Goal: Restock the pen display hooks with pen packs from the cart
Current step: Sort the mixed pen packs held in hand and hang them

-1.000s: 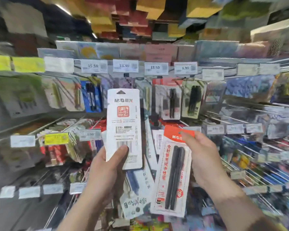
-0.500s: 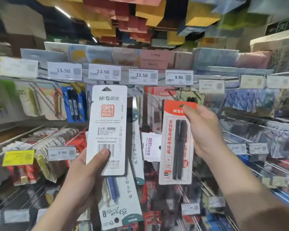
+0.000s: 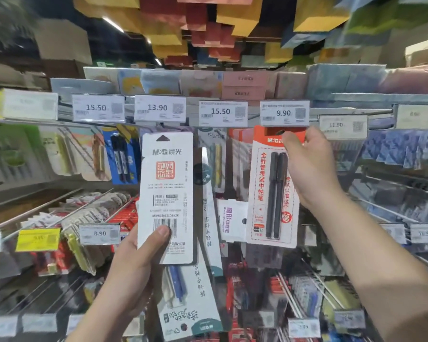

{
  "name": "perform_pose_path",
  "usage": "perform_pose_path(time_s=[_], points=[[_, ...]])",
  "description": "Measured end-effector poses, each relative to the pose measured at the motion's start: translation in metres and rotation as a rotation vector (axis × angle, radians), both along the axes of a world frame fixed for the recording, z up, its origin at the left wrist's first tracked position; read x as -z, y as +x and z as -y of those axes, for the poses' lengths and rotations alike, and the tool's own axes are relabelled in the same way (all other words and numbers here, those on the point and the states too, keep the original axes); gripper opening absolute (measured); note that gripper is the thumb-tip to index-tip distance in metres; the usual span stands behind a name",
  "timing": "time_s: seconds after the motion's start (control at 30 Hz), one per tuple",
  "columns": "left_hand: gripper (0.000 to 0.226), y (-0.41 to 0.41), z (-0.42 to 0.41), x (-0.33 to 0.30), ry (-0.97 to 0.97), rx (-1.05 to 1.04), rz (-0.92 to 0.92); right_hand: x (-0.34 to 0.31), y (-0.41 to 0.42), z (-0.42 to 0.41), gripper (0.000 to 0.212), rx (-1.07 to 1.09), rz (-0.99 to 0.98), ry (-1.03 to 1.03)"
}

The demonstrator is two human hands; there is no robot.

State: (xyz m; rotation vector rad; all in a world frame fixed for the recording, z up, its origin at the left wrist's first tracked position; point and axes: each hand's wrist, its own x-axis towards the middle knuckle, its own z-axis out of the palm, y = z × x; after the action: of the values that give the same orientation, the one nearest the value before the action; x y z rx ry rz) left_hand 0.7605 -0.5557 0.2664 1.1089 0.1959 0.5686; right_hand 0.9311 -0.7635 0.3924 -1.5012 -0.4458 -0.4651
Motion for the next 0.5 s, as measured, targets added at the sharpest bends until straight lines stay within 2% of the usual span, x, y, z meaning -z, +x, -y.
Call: perform_pose_path(time_s=[0.13, 0.23, 0.37, 0.43, 0.5], points=[[0.045, -0.001, -0.011, -0.004, 0.008, 0.005, 0.023, -0.003, 0.006, -0.008, 0.016, 0.028, -0.027, 0.033], [0.043, -0.003, -0.020, -0.003, 0.000, -0.004, 0.029, -0.005, 0.010, -0.010, 0.014, 0.002, -0.077, 0.081], [0.051, -0.005, -0.031, 0.001, -0.017, -0.018, 0.035, -0.003, 0.016, -0.010, 0.018, -0.070, -0.219, 0.167], [0.047, -0.006, -0.034, 0.002, -0.019, -0.008, 0.043, -0.003, 0.020, -0.010, 0.021, -0.093, -0.284, 0.156], [0.046, -0.006, -0.035, 0.004, -0.023, 0.023, 0.045, -0.005, 0.026, -0.011, 0.015, -0.088, -0.298, 0.146]])
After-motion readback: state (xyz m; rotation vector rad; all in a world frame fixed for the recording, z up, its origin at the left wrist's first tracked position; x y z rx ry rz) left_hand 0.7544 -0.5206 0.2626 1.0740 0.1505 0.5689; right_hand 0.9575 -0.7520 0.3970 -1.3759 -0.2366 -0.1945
